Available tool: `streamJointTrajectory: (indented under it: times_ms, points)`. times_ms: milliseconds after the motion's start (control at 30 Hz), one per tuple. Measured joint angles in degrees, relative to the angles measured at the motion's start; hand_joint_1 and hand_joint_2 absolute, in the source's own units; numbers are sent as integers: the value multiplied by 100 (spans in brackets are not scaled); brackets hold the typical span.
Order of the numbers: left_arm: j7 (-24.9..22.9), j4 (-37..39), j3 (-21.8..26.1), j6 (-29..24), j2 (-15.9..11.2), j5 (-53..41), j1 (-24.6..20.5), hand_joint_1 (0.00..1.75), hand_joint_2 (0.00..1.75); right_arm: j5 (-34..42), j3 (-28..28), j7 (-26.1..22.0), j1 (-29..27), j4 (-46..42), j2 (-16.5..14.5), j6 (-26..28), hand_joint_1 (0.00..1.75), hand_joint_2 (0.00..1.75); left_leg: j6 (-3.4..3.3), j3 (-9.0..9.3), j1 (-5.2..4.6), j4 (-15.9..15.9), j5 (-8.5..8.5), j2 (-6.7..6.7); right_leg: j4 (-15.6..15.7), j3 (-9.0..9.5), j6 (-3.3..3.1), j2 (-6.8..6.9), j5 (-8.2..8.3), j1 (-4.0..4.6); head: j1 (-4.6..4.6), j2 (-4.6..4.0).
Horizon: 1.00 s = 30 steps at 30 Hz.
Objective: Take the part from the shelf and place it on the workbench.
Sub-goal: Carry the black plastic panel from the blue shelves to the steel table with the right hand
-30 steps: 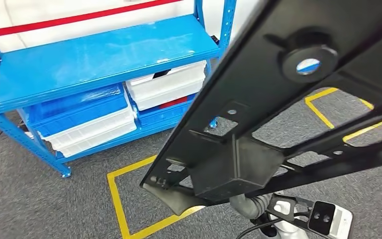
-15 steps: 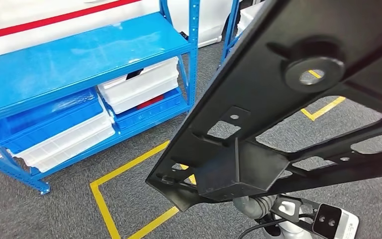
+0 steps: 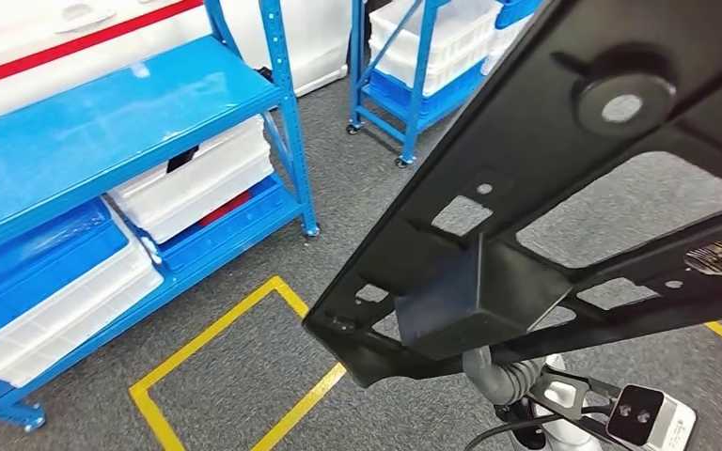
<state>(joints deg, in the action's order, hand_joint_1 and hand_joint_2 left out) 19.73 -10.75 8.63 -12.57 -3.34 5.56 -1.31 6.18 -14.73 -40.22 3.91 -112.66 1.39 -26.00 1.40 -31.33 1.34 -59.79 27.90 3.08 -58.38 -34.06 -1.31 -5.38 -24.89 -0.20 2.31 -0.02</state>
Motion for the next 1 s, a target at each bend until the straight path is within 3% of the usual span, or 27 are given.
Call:
streamJointTrajectory:
  times_ms: [67, 133, 200, 267, 333, 367, 433, 500, 567, 633, 700, 767, 833, 867, 900, 933, 1000]
  points:
    - [-26, 0, 0, 8, -31, -7, -18, 0, 0, -83, 2, 1, -41, -28, 8, 79, 169, 175, -44, 71, -14, 176, 4, 105, -20, -57, 81, -122, 22, -15, -1, 0]
    - [-40, -1, 1, 9, -50, -5, -53, 0, 0, -150, 2, 1, -83, -53, 16, 164, 169, 175, -117, 83, -10, 212, -27, -18, -20, -93, 156, -192, 44, -27, -1, 0]
    - [-44, -1, 6, 13, -63, 2, -59, 0, 0, -198, -1, 0, -98, -90, 30, 238, 169, 175, -202, 96, 8, 262, -69, -166, -270, -222, 212, 47, -118, -11, -1, 0]
    - [-44, -1, 16, 17, -72, 8, -39, 0, 0, -224, -8, 0, -106, -110, 43, 269, 169, 175, -248, 91, -12, 276, -80, -317, -950, -550, 260, 383, -483, -23, -2, 0]
    - [-45, -1, 27, 18, -79, 11, -21, 0, 0, -229, -11, 0, -123, -111, 55, 278, 169, 175, -253, 84, -31, 274, -74, -472, -1578, -853, 300, 486, -704, -52, -1, 0]
    - [-45, -1, 31, 18, -81, 12, -20, 0, 0, -229, -11, 0, -129, -111, 60, 282, 169, 175, -248, 86, -34, 273, -69, -550, -1612, -862, 310, 507, -661, -62, -1, 0]
    - [-46, -1, 34, 23, -82, 11, -31, 0, 0, -229, -13, 1, -132, -112, 72, 327, 169, 175, -224, 107, -36, 273, -51, -681, -1033, -532, 300, 593, -337, -66, -1, 0]
    - [-62, -1, 34, 42, -79, -14, -40, 0, 0, -226, -19, 1, -121, -114, 102, 441, 169, 175, -179, 142, -52, 269, -22, -790, -268, -112, 224, 846, -107, -27, -1, 0]
    - [-102, -1, 33, 58, -75, -66, -50, 0, 0, -200, -26, 0, -102, -115, 150, 541, 169, 175, -115, 168, -72, 268, 0, -892, 6, 17, 130, 966, -82, 29, -1, 0]
    - [-137, -1, 33, 57, -68, -102, -73, 0, 0, -79, -31, 2, -91, -115, 201, 470, 169, 175, -42, 187, -71, 278, 19, -978, 21, 2, 58, 833, -54, 34, -1, 0]
    - [-141, -1, 33, 55, -56, -117, -86, 0, 0, 177, -68, 0, -56, -110, 259, 193, 169, 175, 13, 143, -52, 112, 164, -812, 73, 13, -19, 712, -16, 3, -1, 0]
    - [-133, -1, 33, 67, -47, -131, -75, 0, 0, 376, -145, -2, 0, -95, 298, -95, 169, 175, 40, -128, -33, -523, 523, -498, 99, 14, -76, 583, 9, -6, -1, 0]
    - [-138, -1, 32, 85, -41, -142, -59, 0, 0, 421, -218, 1, 25, -74, 317, -243, 169, 175, 52, -488, -28, -1258, 796, -367, 93, 7, -94, 426, 15, 7, -1, 0]
    - [-143, -1, 31, 94, -38, -145, -51, 0, 0, 422, -245, 1, 25, -63, 328, -274, 169, 175, 52, -571, -28, -1393, 776, -351, 88, 8, -96, 343, 16, 11, -1, 0]
    - [-146, -1, 31, 101, -35, -146, -44, 0, 0, 423, -268, 2, 26, -55, 338, -291, 169, 175, 44, -547, -28, -1286, 637, -340, 80, 12, -95, 261, 15, 14, -1, 0]
    - [-148, -1, 31, 105, -32, -146, -37, 0, 0, 424, -286, 2, 28, -50, 348, -302, 169, 175, 29, -426, -28, -967, 414, -299, 70, 18, -91, 181, 14, 15, -1, 0]
    - [-149, -1, 31, 110, -32, -148, -27, 0, 0, 429, -304, 2, 41, -47, 359, -318, 169, 175, -19, -113, -25, -166, 37, -69, 37, 7, -65, 39, 10, 12, -1, 0]
